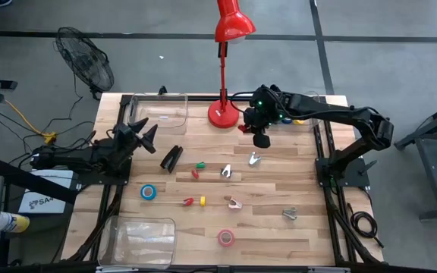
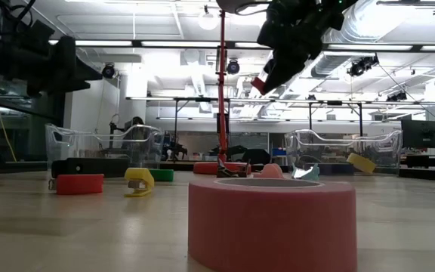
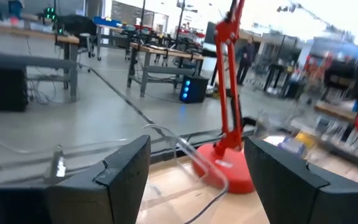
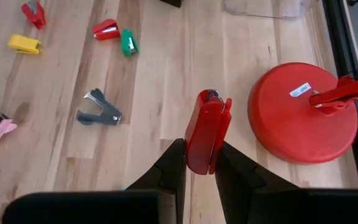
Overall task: Pick and place Stapler, Stapler remover, tape
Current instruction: Put the top right red stapler into the top left transparent bin
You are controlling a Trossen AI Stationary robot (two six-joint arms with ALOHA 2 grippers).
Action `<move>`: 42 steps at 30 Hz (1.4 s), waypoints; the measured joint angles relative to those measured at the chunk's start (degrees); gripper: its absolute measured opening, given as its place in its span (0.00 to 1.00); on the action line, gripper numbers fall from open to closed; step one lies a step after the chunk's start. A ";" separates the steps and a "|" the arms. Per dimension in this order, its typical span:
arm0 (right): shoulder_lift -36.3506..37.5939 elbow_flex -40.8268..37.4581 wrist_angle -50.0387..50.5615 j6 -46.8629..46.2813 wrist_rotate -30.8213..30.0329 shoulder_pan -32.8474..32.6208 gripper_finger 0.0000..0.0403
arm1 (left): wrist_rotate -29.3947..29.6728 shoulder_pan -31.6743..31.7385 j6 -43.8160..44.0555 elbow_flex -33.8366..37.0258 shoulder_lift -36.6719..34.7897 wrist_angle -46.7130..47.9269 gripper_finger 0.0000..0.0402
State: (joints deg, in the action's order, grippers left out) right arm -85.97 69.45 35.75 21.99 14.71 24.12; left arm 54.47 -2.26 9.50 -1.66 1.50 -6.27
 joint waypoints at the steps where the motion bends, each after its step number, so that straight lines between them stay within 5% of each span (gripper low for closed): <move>1: 0.00 0.00 0.00 -0.01 -0.25 0.00 0.14 | 0.01 0.00 1.28 0.01 0.02 -0.59 0.63; 17: 0.00 -0.02 0.00 -1.22 -1.08 0.00 0.14 | 5.36 0.00 20.65 -0.01 0.02 -4.32 0.63; 27: 0.00 -0.02 -1.03 -1.57 -1.01 0.00 0.14 | -9.69 0.00 22.02 0.00 0.55 -6.58 0.63; 35: 0.00 -0.04 -8.12 -3.45 2.57 -0.13 0.14 | -13.97 0.02 17.29 -3.39 9.24 -14.94 0.63; 42: 0.00 -0.04 -14.63 -6.48 5.51 -0.15 0.14 | -16.23 0.04 10.87 -12.40 24.34 -19.72 0.63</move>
State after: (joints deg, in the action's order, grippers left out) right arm -85.97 69.41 21.12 15.51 20.22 23.97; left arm 38.24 -2.22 20.37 -14.05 25.84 -25.99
